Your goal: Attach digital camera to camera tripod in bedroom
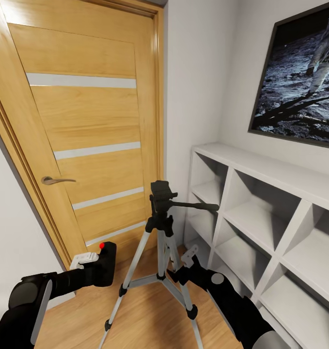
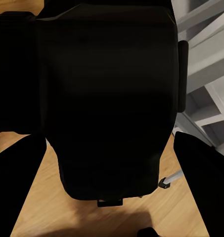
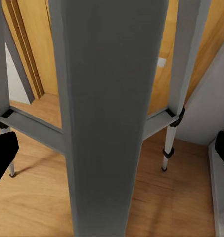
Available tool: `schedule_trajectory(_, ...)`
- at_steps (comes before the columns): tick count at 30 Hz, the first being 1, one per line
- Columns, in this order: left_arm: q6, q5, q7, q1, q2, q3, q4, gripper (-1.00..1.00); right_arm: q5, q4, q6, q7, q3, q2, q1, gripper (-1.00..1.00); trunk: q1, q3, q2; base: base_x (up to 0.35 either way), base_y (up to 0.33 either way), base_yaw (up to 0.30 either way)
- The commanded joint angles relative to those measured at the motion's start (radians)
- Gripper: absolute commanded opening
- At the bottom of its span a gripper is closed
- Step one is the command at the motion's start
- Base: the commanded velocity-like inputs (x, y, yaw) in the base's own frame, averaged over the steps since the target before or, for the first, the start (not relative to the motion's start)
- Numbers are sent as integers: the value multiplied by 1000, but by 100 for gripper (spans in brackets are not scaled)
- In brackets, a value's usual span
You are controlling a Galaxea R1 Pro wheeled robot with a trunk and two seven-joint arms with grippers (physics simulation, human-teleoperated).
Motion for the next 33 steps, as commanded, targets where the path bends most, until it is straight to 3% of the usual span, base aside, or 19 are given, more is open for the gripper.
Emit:
schedule_trajectory(1,4,-8,-11,-1,0,1,-1,-100,9,-2,5,3,0,0,-1,100,1,-2,-2,0,0,0)
schedule_trajectory(15,4,-8,-11,-1,0,1,-1,-100,6,-2,5,-2,0,0,-1,100,1,-2,-2,0,0,0)
schedule_trajectory(16,4,-8,-11,-1,0,1,-1,-100,6,-2,5,-2,0,0,-1,-100,1,-2,-2,0,0,0)
schedule_trajectory(33,6,-9,-12,-1,1,1,-4,-100,11,-2,4,-4,0,0,-1,-100,1,-2,-2,0,0,0)
